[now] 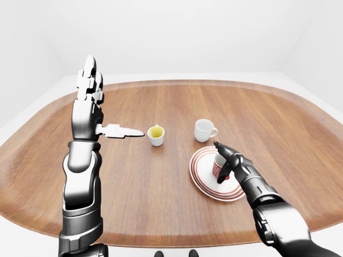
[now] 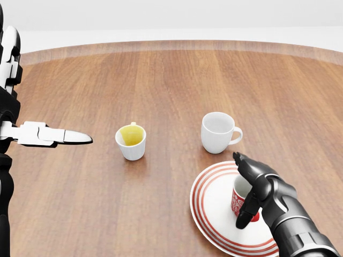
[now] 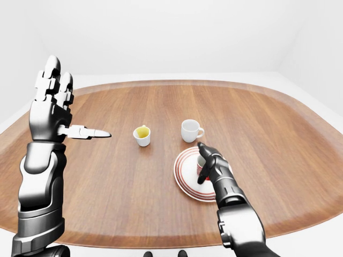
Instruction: Pick up the red mug and put it on the plate
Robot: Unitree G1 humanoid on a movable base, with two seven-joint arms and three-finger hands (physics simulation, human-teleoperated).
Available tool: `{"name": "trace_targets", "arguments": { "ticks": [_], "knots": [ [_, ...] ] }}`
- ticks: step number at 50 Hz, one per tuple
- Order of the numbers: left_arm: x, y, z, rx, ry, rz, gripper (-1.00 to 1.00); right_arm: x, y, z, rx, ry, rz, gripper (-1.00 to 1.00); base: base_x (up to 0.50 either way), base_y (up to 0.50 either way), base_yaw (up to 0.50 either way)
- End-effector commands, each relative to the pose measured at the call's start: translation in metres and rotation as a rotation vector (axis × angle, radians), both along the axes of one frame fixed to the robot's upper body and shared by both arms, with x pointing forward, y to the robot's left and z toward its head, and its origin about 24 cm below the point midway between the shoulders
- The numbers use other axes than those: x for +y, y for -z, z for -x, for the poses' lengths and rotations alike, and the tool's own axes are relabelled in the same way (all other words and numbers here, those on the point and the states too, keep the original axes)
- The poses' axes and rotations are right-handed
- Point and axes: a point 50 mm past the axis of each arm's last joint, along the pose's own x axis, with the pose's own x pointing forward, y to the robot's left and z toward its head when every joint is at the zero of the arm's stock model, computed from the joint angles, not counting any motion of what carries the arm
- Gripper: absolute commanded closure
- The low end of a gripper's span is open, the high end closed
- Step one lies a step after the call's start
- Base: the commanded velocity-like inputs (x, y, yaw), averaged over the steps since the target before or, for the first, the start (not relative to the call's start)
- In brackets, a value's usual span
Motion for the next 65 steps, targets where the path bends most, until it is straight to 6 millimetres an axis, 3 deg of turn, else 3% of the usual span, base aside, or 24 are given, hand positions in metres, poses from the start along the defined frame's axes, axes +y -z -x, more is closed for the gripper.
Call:
{"name": "trace_targets", "arguments": {
  "ticks": [1, 5, 13, 26, 34, 41, 55, 62, 65],
  "knots": [
    [0.000, -0.002, 0.000, -0.008, 0.002, 0.001, -1.00, 0.004, 0.012, 0.008, 0.031, -0.001, -0.013, -1.00, 0.00, 0.00, 0.00],
    [0.000, -0.002, 0.000, -0.007, 0.000, 0.000, -1.00, 0.005, 0.008, 0.005, 0.025, -0.010, -0.011, -1.00, 0.00, 0.00, 0.00],
    [0.000, -0.006, 0.001, -0.024, 0.002, -0.005, -1.00, 0.009, -0.022, -0.009, -0.040, -0.070, -0.018, -1.00, 0.00, 0.00, 0.00],
    [-0.002, -0.021, 0.005, -0.086, 0.009, -0.024, -1.00, 0.009, -0.097, -0.027, -0.171, -0.181, 0.013, -1.00, 0.00, 0.00, 0.00],
    [-0.003, -0.028, 0.007, -0.114, 0.015, -0.037, -1.00, 0.003, -0.125, -0.029, -0.210, -0.196, 0.035, -1.00, 0.00, 0.00, 0.00],
    [-0.003, -0.047, 0.014, -0.196, 0.019, -0.056, -1.00, -0.002, -0.158, -0.029, -0.263, -0.216, 0.061, -1.00, 0.00, 0.00, 0.00],
    [-0.008, -0.081, 0.029, -0.351, 0.040, -0.082, -1.00, -0.010, -0.257, -0.015, -0.604, -0.242, 0.022, -1.00, 0.00, 0.00, 0.00],
    [-0.014, -0.096, 0.036, -0.422, 0.057, -0.104, -1.00, -0.007, -0.323, 0.010, -0.884, -0.317, -0.075, -1.00, 0.00, 0.00, 0.00],
    [-0.018, -0.102, 0.040, -0.459, 0.065, -0.120, -1.00, -0.004, -0.341, 0.022, -0.992, -0.351, -0.108, -1.00, 0.00, 0.00, 0.00]
  ]
}}
